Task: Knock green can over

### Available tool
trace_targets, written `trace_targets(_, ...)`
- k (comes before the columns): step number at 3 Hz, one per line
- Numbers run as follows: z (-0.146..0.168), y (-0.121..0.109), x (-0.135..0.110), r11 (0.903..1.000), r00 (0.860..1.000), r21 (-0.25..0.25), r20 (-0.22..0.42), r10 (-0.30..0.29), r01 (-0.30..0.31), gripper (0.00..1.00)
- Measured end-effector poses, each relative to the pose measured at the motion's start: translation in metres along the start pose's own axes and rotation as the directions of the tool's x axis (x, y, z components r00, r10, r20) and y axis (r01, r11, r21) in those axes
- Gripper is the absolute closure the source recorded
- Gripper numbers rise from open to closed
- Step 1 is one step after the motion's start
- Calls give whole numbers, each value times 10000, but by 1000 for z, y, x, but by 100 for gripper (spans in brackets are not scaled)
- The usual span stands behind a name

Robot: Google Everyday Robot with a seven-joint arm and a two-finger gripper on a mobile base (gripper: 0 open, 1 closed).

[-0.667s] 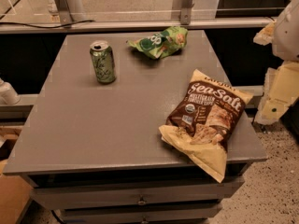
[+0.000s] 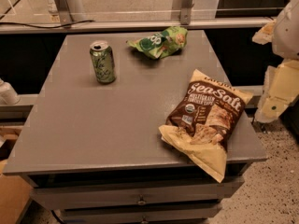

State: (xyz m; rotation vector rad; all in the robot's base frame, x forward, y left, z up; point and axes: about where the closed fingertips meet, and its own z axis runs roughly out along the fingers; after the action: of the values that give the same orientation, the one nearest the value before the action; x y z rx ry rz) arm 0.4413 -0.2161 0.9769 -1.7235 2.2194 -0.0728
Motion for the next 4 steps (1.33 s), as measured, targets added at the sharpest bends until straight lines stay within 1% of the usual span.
trace_targets(1,13,-9,-10,9994,9983,-186,493,315,-306,0)
trace_targets(2,38,-21,-22,9922,9862,-635,1204,1141,-1070,0)
trace_targets(3,55,-31,-42,9824,9636,-862,1981,1797,-1655,0)
trace_targets(4,70,-36,-72,9724,9266,-1093,2975,2300,-2063,0)
